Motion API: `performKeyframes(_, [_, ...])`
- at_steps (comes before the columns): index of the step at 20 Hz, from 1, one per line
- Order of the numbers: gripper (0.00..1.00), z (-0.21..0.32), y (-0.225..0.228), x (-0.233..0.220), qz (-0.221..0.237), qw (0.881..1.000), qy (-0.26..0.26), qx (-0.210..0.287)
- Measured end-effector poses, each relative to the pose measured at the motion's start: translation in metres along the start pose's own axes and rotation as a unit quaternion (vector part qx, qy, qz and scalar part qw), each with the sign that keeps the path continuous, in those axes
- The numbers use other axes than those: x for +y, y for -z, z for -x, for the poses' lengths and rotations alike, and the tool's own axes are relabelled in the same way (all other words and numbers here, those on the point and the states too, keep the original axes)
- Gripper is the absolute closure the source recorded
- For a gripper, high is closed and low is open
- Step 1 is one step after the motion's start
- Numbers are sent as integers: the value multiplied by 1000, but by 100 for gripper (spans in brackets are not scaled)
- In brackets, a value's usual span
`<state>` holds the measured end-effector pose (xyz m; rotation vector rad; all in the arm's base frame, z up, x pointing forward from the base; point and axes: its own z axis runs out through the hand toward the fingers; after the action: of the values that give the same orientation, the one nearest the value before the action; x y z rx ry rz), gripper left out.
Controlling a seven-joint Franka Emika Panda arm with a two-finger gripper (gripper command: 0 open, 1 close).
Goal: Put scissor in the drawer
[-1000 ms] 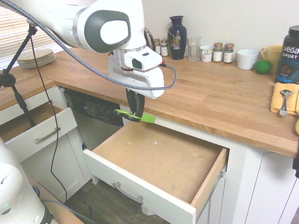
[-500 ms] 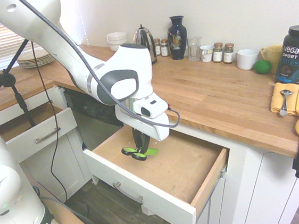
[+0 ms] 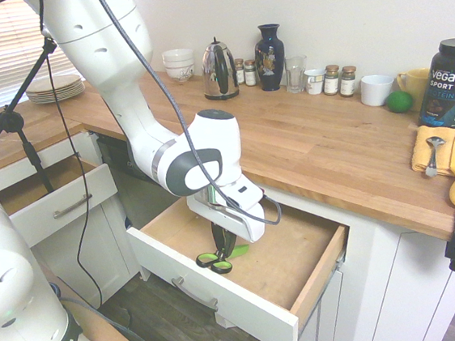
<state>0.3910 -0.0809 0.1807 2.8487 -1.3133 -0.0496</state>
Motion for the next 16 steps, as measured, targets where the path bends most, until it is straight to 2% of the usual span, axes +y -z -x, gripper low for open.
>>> performKeyframes(9, [100, -6, -15, -6, -8, 1000, 0, 2])
performKeyframes(10, [0, -6, -16, -6, -9, 1000, 0, 2])
performKeyframes(16, [0, -7, -28, -8, -8, 1000, -4, 2])
